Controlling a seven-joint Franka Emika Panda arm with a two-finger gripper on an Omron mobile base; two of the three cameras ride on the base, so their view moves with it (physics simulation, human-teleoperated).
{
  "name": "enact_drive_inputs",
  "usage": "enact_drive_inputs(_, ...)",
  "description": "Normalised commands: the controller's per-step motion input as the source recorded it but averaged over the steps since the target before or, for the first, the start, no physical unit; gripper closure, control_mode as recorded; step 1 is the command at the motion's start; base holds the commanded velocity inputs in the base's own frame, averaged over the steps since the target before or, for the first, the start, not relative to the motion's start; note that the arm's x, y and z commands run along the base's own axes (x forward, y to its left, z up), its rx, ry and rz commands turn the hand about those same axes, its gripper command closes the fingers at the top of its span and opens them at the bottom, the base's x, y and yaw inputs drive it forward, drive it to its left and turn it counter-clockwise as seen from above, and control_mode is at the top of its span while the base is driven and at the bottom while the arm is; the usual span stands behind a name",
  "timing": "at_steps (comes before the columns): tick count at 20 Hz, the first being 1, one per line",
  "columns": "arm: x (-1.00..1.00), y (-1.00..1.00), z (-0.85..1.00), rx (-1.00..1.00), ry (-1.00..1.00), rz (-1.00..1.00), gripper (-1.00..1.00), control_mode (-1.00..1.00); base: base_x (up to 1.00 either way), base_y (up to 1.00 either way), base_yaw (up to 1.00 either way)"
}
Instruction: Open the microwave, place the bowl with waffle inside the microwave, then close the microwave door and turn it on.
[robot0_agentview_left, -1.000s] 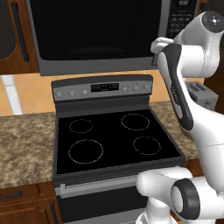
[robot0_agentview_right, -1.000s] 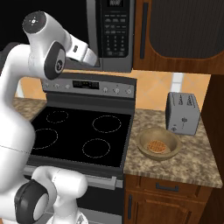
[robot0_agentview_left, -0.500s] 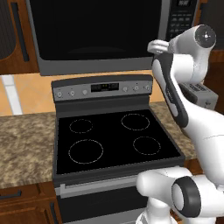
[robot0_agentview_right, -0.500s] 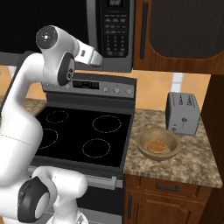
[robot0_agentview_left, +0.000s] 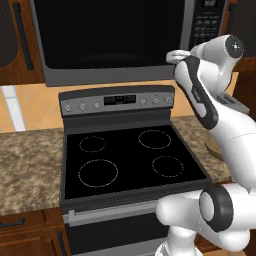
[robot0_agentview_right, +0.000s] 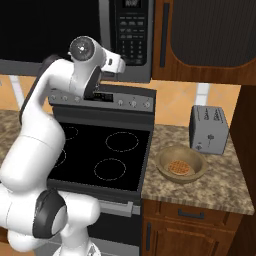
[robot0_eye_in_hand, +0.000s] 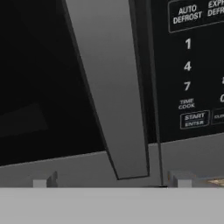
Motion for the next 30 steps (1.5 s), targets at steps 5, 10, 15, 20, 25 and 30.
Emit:
enact_drive_inputs(5,0.52,-0.09,-0.27,-0.03,-0.04,0.05,-1.00,-1.00,0.00,0.00,0.00)
enact_drive_inputs(10,0.74,0.03,-0.27,-0.06,-0.06,0.02,-1.00,-1.00,0.00,0.00,0.00)
enact_drive_inputs(15,0.84,0.20,-0.26,-0.06,-0.08,0.02,-1.00,-1.00,0.00,0.00,0.00)
enact_drive_inputs(20,0.97,0.77,-0.35,-0.06,-0.05,0.13,-1.00,-1.00,0.00,0.00,0.00)
enact_drive_inputs(25,1.00,0.76,-0.35,0.00,0.00,0.25,1.00,-1.00,0.00,0.00,0.00)
enact_drive_inputs(30,0.87,0.97,-0.09,-0.11,0.04,0.26,1.00,-1.00,0.00,0.00,0.00)
